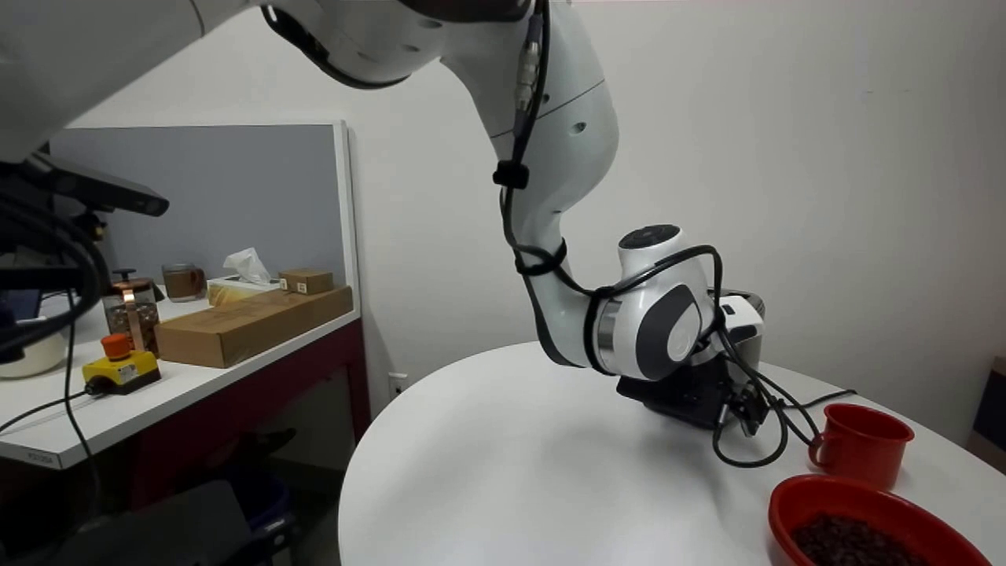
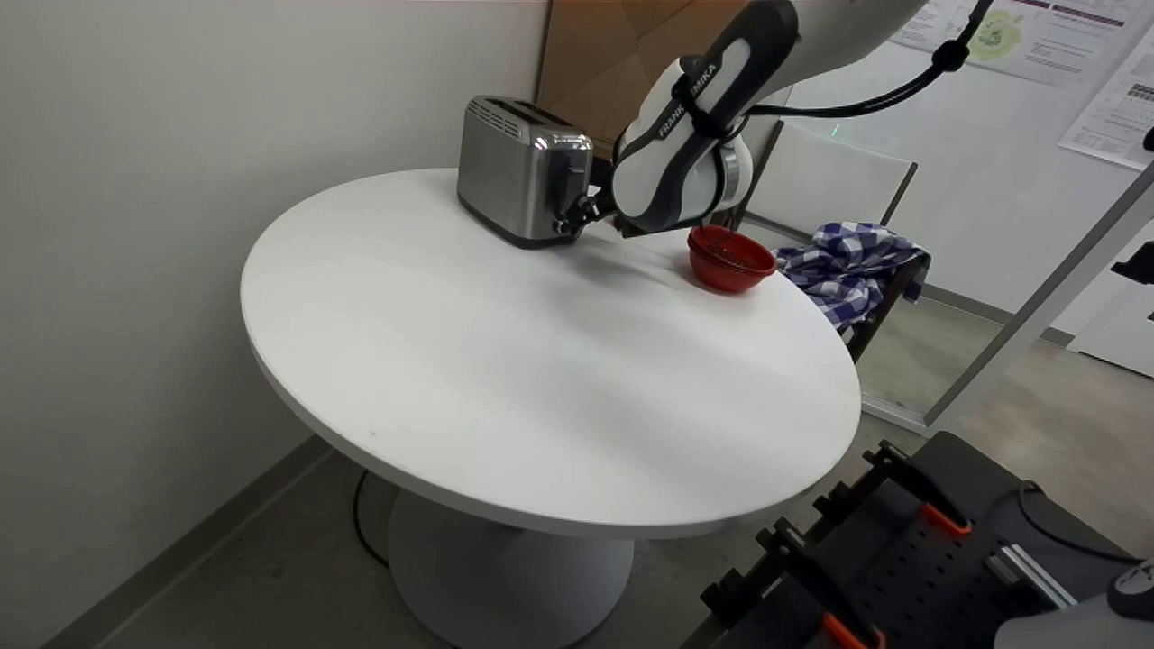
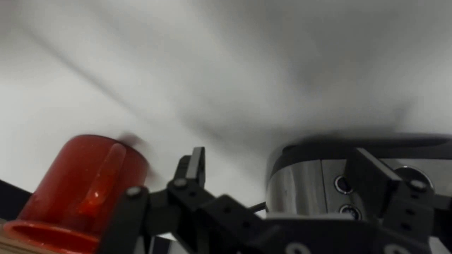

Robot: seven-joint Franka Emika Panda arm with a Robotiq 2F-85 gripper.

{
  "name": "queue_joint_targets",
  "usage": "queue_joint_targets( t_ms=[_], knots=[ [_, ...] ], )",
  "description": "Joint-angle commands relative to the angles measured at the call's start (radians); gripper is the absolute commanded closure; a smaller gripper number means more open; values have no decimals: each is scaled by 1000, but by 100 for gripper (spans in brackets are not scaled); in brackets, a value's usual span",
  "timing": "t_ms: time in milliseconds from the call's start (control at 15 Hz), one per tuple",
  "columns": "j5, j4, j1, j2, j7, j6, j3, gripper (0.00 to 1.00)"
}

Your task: Press the button on the bottom to push the lever on the toaster upwards

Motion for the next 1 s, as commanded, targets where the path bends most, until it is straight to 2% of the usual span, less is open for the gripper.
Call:
queue_joint_targets(
  t_ms=[0,200,333,467,600,667,733,800,933],
  knots=[
    [36,-66,-153,-107,-102,-165,228,0],
    [107,-132,-251,-202,-176,-349,368,0],
    [195,-171,-289,-273,-233,-486,433,0],
    [297,-206,-305,-348,-293,-636,466,0],
    [391,-240,-292,-428,-338,-797,459,0],
    [364,-259,-330,-458,-305,-879,496,0],
    [421,-269,-255,-508,-329,-976,417,0],
    [417,-280,-236,-540,-319,-1064,397,0],
    [394,-326,-181,-628,-306,-1155,342,0]
  ],
)
